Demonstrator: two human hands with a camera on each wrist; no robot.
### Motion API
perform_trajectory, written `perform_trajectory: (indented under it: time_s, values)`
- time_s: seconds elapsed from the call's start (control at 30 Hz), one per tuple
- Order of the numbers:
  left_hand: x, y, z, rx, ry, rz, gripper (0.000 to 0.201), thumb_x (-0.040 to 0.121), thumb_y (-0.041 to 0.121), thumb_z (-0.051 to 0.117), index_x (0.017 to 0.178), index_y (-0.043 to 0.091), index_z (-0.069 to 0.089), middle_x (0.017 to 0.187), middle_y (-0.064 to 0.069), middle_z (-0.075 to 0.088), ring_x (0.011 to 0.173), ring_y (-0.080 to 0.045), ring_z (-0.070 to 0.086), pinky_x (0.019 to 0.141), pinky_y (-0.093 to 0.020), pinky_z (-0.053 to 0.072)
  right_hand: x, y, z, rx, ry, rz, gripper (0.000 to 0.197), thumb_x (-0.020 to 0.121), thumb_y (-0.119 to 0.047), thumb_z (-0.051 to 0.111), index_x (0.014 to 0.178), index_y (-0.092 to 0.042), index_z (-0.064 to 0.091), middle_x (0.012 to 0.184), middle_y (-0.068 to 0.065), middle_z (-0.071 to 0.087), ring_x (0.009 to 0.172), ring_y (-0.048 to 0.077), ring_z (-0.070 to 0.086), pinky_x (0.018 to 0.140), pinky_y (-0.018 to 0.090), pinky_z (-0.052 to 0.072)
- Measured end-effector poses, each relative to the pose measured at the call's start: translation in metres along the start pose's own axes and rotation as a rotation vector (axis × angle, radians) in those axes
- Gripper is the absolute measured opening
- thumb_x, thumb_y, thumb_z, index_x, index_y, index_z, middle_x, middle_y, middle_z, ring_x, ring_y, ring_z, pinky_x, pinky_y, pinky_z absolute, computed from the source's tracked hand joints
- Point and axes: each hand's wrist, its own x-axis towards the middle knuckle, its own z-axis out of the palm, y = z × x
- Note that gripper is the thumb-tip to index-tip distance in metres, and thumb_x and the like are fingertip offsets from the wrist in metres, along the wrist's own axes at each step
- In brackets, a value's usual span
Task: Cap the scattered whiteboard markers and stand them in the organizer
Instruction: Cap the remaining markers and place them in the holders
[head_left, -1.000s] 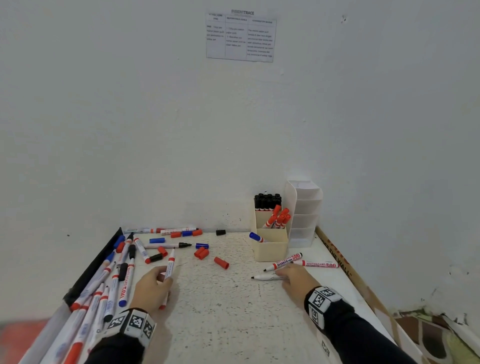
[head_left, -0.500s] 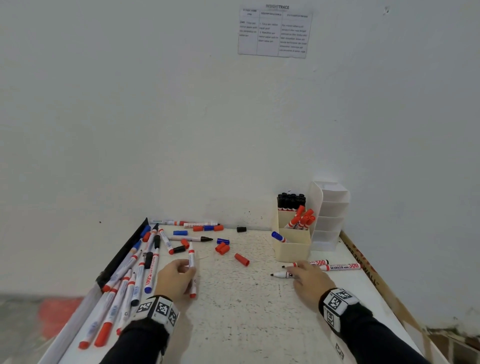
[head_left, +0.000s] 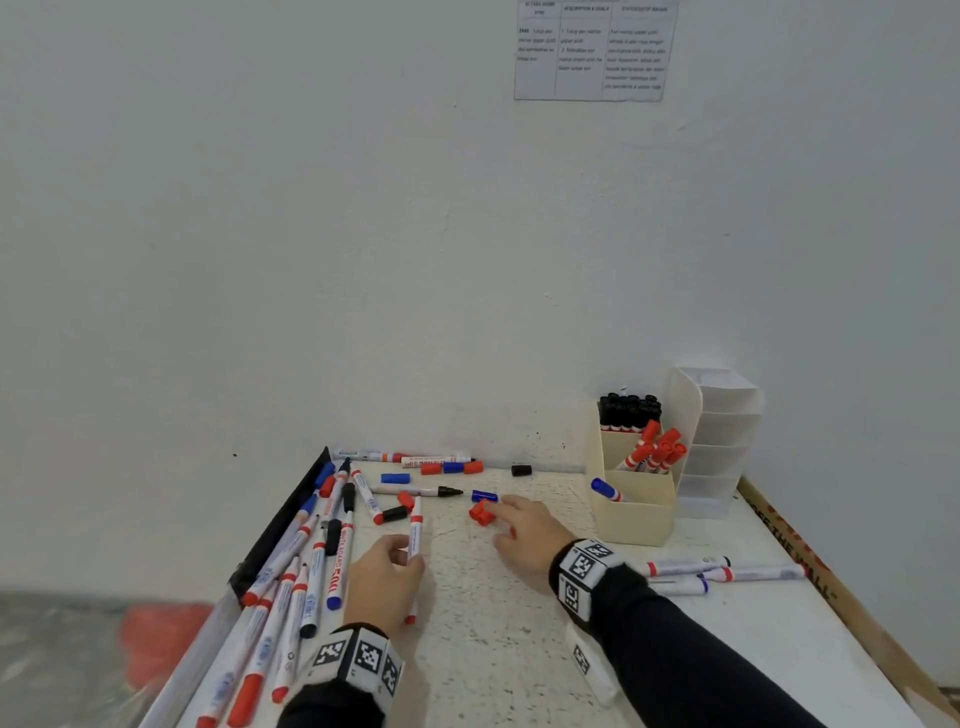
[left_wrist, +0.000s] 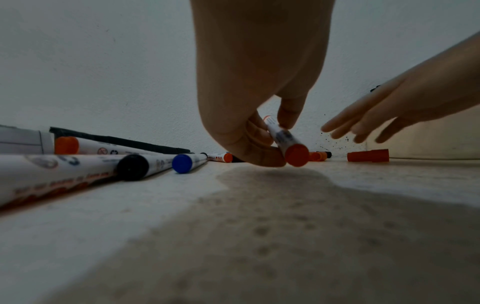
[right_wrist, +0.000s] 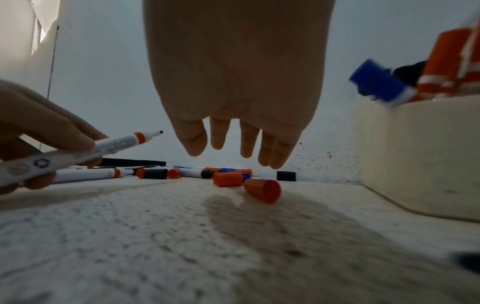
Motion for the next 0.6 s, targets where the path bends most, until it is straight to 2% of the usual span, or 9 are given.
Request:
perform_trajectory:
  time_s: [0.1,0.2,0.3,0.37,0.47,0.53,0.6]
  values:
    - [0.002,-0.002,0.002,-0.013,-0.021,0.013,0.037,0.091,0.022,0.055,0.128,0.015,0.050,0.103,0.004,0.056,0.090,-0.007,0.052,0.075,-0.016,0.042,0.019,-0.005,0.009,-0.096,-0.070,0.008,0.053,0.094,-0.026,0.040,0.145,-0.027,0.025,0.153,-0.002,0.020,0.137,0.027,0.023,0.112,0.040,0.026]
    - [0.004,0.000,0.001,-0.029,-0.024,0.014,0.036,0.092,0.021,0.054,0.127,0.016,0.050,0.104,0.005,0.055,0.092,-0.007,0.052,0.065,-0.010,0.040,0.032,-0.006,0.016,-0.111,0.004,0.009,0.046,0.093,-0.021,0.045,0.138,-0.023,0.037,0.144,-0.001,0.032,0.125,0.024,0.036,0.105,0.035,0.036]
    - [0.004,0.001,0.001,-0.047,-0.026,0.002,0.036,0.092,0.020,0.054,0.128,0.017,0.050,0.105,0.004,0.055,0.095,-0.009,0.053,0.080,-0.019,0.047,0.042,-0.005,0.021,-0.064,0.086,0.038,0.041,0.091,-0.008,0.046,0.129,-0.023,0.048,0.130,0.003,0.038,0.113,0.021,0.045,0.098,0.030,0.043]
    - [0.003,0.000,0.000,-0.049,-0.030,0.006,0.037,0.092,0.020,0.054,0.128,0.017,0.049,0.107,0.004,0.055,0.096,-0.010,0.053,0.083,-0.021,0.048,0.047,-0.003,0.022,-0.051,0.082,0.075,0.037,0.090,-0.006,0.047,0.124,-0.018,0.052,0.122,0.006,0.039,0.111,0.024,0.048,0.094,0.029,0.044]
    - [0.001,0.000,-0.002,-0.045,-0.038,0.021,0.036,0.092,0.021,0.053,0.128,0.017,0.049,0.106,0.004,0.054,0.095,-0.009,0.052,0.079,-0.019,0.049,0.047,-0.004,0.014,-0.021,0.116,0.119,0.023,0.089,-0.016,0.055,0.110,-0.009,0.059,0.112,0.006,0.044,0.107,0.024,0.052,0.092,0.030,0.045]
    - [0.001,0.002,-0.005,-0.039,-0.047,0.027,0.034,0.092,0.020,0.052,0.126,0.017,0.050,0.105,0.005,0.053,0.094,-0.009,0.051,0.086,-0.023,0.047,0.037,-0.005,0.004,-0.004,0.182,0.080,0.022,0.090,-0.026,0.055,0.106,-0.013,0.059,0.111,0.003,0.047,0.102,0.020,0.051,0.088,0.028,0.043]
    - [0.000,0.005,-0.005,-0.026,-0.059,0.035,0.032,0.093,0.020,0.052,0.125,0.016,0.051,0.103,0.004,0.052,0.092,-0.009,0.050,0.086,-0.025,0.047,0.020,-0.003,-0.008,0.121,0.246,0.022,0.014,0.093,-0.027,0.049,0.102,-0.017,0.055,0.104,0.001,0.052,0.095,0.016,0.052,0.082,0.026,0.043]
